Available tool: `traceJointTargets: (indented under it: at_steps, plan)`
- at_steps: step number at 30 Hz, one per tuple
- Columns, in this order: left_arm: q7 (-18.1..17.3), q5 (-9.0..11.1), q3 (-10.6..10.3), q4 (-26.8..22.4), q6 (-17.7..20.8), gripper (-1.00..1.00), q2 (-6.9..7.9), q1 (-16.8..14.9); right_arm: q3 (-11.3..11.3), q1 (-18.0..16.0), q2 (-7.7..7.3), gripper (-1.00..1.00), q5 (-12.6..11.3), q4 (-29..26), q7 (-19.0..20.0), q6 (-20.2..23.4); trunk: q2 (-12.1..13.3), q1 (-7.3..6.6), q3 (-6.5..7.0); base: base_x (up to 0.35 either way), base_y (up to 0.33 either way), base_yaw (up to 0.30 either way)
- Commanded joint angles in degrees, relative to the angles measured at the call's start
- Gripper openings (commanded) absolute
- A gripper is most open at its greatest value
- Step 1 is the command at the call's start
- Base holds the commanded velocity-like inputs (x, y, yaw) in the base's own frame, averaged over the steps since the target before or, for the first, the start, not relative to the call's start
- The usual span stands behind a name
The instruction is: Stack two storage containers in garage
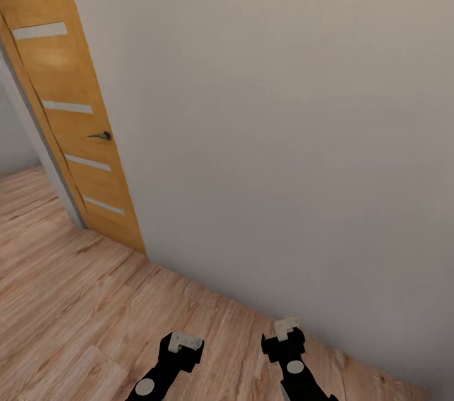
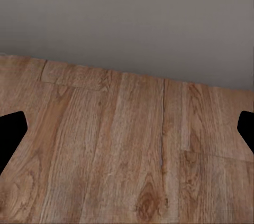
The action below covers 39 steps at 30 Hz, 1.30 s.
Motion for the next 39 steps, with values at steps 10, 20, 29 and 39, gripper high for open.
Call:
traceJointTargets:
  at_steps: [10, 20, 29, 39]
  plan:
    - [-0.12, 0.24, -0.16, 0.05, -0.26, 1.00, 0.00, -0.06, 0.14, -0.01, -0.02, 1.00, 0.58, -0.05, -0.31, 0.58, -0.03, 0.04, -0.06, 0.216, 0.075, 0.279]
    - [-0.12, 0.28, -0.17, 0.04, -0.28, 1.00, 0.01, -0.06, 0.14, -0.01, -0.02, 1.00, 0.61, 0.04, -0.31, 0.58, -0.03, 0.04, -0.06, 0.014, 0.004, 0.279]
    - [-0.12, 0.28, -0.17, 0.06, -0.25, 1.00, -0.03, -0.06, 0.19, -0.02, -0.02, 1.00, 0.61, 0.06, -0.31, 0.58, -0.03, 0.04, -0.02, 0.010, 0.000, 0.170]
    - [-0.12, 0.20, -0.17, 0.08, -0.13, 1.00, -0.08, -0.06, 0.39, -0.01, -0.02, 1.00, 0.76, 1.39, -0.31, -0.65, -0.03, 0.04, 0.72, 0.249, 0.019, 0.015]
